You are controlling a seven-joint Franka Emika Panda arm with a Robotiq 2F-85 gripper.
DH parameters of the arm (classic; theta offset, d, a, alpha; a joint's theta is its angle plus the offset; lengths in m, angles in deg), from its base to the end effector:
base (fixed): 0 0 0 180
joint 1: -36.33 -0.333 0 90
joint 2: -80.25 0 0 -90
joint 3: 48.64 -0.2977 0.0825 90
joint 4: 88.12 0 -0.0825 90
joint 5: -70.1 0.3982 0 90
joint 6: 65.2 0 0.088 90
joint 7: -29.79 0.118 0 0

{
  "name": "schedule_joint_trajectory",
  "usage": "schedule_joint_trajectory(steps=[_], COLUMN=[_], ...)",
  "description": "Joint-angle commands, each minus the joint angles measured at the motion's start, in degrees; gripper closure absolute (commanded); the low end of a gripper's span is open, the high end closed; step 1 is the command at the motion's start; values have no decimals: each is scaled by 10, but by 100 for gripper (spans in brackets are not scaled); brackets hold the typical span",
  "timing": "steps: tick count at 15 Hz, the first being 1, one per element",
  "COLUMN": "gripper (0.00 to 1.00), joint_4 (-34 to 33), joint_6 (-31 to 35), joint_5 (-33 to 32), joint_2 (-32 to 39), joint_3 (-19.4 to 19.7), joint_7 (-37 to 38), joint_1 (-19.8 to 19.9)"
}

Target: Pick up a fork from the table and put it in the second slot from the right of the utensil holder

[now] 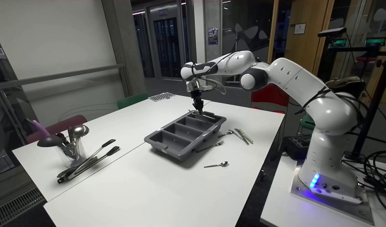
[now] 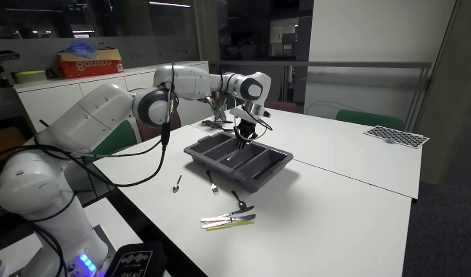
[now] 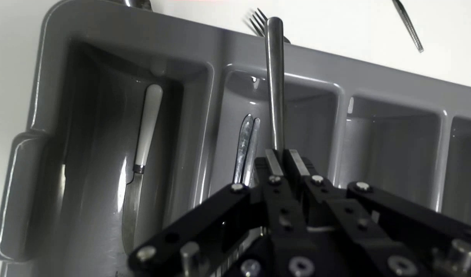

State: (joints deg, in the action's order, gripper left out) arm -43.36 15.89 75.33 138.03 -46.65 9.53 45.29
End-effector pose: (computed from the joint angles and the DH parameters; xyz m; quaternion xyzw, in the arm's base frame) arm 0.7318 -0.1190 0.2744 -0.9786 -0.0835 0.1711 0.0786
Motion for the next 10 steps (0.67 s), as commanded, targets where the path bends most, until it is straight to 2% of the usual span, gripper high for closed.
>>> schedule_joint_trajectory(steps=[1,10], gripper=[98,98], joint_4=[-66,-114], joint_6=[-21,-40], joint_5=[12,9], joint_2=[33,63], joint_3=[-2,-3], joint_7=[21,87], joint_1=[10,4])
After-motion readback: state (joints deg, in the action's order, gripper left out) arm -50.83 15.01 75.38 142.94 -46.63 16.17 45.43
